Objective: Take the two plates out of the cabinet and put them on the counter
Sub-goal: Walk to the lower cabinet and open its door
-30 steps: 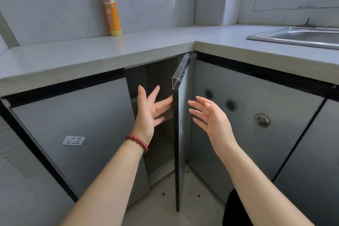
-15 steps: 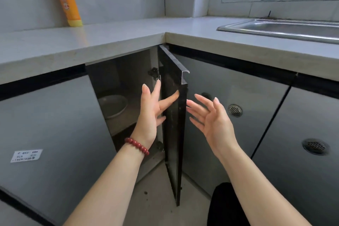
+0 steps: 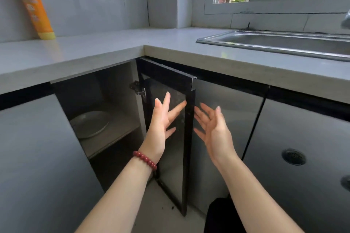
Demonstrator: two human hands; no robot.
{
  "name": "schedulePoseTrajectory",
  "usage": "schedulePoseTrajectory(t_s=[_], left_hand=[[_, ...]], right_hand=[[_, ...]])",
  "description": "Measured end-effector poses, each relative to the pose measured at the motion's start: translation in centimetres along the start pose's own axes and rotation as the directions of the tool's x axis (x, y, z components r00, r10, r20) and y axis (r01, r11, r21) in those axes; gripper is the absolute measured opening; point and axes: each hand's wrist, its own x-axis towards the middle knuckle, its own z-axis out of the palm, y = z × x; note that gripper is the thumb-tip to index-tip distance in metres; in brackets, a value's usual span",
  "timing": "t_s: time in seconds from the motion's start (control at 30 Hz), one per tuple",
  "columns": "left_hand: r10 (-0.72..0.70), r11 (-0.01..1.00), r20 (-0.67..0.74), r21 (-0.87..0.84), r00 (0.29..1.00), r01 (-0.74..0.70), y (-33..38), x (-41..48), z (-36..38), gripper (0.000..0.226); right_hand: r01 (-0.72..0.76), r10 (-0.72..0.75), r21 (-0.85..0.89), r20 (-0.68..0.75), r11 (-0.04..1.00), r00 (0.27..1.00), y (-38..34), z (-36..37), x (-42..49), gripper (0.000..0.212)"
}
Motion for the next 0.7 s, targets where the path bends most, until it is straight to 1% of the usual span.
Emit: schedulePoseTrajectory(t_s=[0.17,0.4,0.53,0.63,0.7], left_hand=[[-0.008,1.0,-0.002,0.005,1.0,0.008,-0.7,0.9,0.9,0.073],[-0.022,1.0,-0.033,-0.008,0.999,0.022,-1.1,1.4,0.6,0.066],[-0.027,1.0,-0.045,-0.006,0.999,0.026,-1.1,1.2,-0.2,0.074],[-0.023,1.0,-0.068,-0.006,0.997,0.023,-1.0,0.7,-0.7,0.075],[-0.017,1.0,-0.085,-0.007,0.996,0.016,-0.8,0.4,-1.1,0.076]], right_hand=[[-0.019,0.021,0.051,-0.045,0.999,0.999,-0.5,-1.0,1.2,0.054],[0.006,-0.002,0.068,-0.054,0.998,0.999,0.2,-0.9,1.4,0.055],[0.042,-0.038,0.069,-0.053,0.997,0.998,0.6,-0.5,0.9,0.05],[0.07,-0.067,0.05,-0.064,0.996,0.996,0.8,0.1,0.5,0.041],[0.088,-0.085,0.041,-0.067,0.995,0.994,1.0,0.6,0.2,0.039]])
